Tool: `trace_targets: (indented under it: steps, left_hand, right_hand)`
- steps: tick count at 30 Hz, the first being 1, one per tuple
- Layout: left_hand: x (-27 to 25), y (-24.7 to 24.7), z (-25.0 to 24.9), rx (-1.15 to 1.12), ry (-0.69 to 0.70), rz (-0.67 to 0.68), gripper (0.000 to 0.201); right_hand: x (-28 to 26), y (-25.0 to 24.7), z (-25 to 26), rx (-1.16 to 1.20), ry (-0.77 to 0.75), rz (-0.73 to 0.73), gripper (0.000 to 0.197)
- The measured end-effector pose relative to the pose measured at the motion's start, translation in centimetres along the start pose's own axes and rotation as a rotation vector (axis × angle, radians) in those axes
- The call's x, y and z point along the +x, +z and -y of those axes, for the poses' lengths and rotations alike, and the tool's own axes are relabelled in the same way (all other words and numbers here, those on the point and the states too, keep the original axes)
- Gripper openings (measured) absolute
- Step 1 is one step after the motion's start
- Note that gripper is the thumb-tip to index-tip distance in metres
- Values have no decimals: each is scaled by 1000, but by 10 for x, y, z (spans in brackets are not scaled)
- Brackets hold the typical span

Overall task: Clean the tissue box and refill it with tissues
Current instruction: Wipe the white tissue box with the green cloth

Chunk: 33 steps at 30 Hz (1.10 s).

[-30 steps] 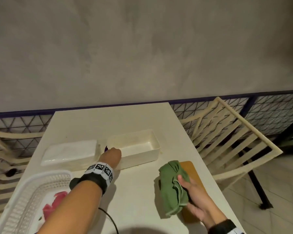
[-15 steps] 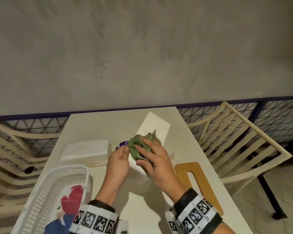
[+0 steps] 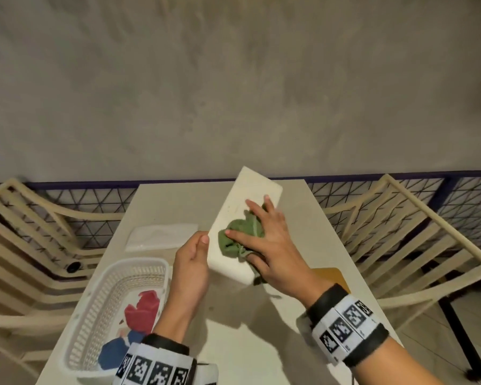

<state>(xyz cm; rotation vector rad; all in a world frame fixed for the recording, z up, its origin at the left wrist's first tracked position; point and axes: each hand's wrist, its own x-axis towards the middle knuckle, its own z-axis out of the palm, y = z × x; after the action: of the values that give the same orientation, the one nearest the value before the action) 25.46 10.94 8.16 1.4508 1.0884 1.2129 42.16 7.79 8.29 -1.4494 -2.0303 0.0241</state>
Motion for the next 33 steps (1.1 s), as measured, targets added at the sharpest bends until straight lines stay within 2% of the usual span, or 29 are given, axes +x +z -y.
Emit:
trace_targets:
  steps: [4,6,8,10,12,15,16,18,20,22,24,26,28,30,32,33]
  left_hand:
    - [3,-8,-2,-98,-13,-54,32]
    - [-1,-6,-6,-64,4,-32,30]
    - [-5,1,-7,-46,-10,-38,31]
    - [-6,1,-7,-71,-45,-53,32]
    - [-4,-4,-5,-86,-70,-49,32]
    - [-5,-3,-5,-30,-102,-32,31]
    - [-6,-2,-4,-29,-123,-29,31]
    - [-6,-4,-4,-67,-151,-34,33]
    - [-5,-9,-3,-78,-149,-29,33]
    - [-8,-9,-3,-61,-152,-7,31]
    - [-8,-4,-1,-54,-152,-12,31]
    - [-8,-5,1,-71,-158,-36,32]
    - [-6,-11,3,-68,-140,-47,32]
    - [-7,-11,3,-32,-126,-42,31]
    - [-6,-8,5,-20,-130,-65,30]
    - [-5,-8,6,-26,-134,-82,30]
  right_hand:
    - [-18,8,8,66,-240,55,39]
    - [-13,-2,-2,102,-179,10,36]
    - [3,-4,11,110,-93,-60,36]
    - [5,5,24,122,-179,-49,35]
    - [-7,2,15,150,-230,7,32]
    - [1,-8,-5,135,12,-29,35]
    - [5,-4,2,135,30,-26,35]
    - [3,8,19,193,-126,43,32]
    - [-11,9,14,247,-285,144,30]
    - [-5,2,-4,245,-182,116,32]
    - [9,2,1,196,-61,56,32]
    - [10,12,16,232,-189,92,29]
    - [-3,13,10,256,-337,167,27]
    - [2,5,-10,232,-228,126,32]
    - [15,5,-2,182,-87,67,34]
    - [18,9,9,180,-120,64,32]
